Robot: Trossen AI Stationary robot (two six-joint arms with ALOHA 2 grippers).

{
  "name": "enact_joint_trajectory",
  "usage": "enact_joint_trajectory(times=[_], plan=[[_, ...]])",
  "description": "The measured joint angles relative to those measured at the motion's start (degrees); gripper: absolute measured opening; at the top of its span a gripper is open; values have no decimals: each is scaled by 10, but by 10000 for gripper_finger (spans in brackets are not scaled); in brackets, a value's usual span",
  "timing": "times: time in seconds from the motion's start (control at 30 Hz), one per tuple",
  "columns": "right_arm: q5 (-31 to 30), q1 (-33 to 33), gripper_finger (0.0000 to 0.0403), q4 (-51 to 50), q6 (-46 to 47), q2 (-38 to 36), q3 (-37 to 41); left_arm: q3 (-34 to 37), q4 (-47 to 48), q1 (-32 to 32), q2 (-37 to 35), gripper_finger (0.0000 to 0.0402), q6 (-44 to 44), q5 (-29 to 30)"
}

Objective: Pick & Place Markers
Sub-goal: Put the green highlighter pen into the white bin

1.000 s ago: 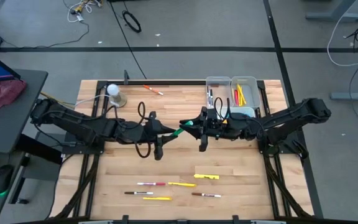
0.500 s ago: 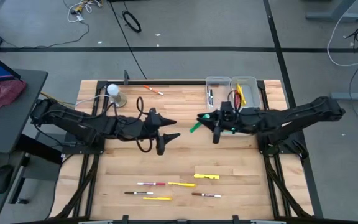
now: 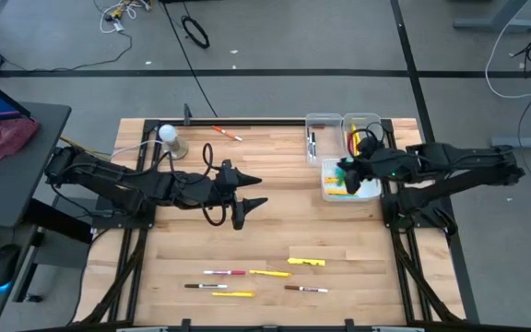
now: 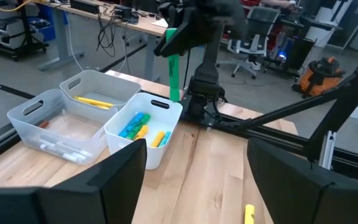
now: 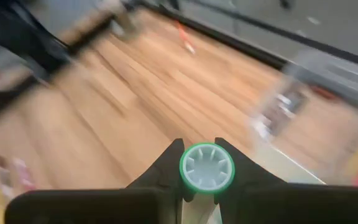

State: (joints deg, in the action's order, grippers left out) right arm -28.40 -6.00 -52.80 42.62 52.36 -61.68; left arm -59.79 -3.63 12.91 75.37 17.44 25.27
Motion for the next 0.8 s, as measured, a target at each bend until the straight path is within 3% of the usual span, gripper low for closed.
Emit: enact_joint_trajectory(times=[0.3,0.6,0.8], plan=[[51,105,54,-182,-24,21,11,0,0,-1,0,282,-1,0],[84,199,54,-132,-175,74,94,0,0,-12,0,282,-1,0],[110,232,54,-61,-205,91,175,0,0,-12,0,282,-1,0]])
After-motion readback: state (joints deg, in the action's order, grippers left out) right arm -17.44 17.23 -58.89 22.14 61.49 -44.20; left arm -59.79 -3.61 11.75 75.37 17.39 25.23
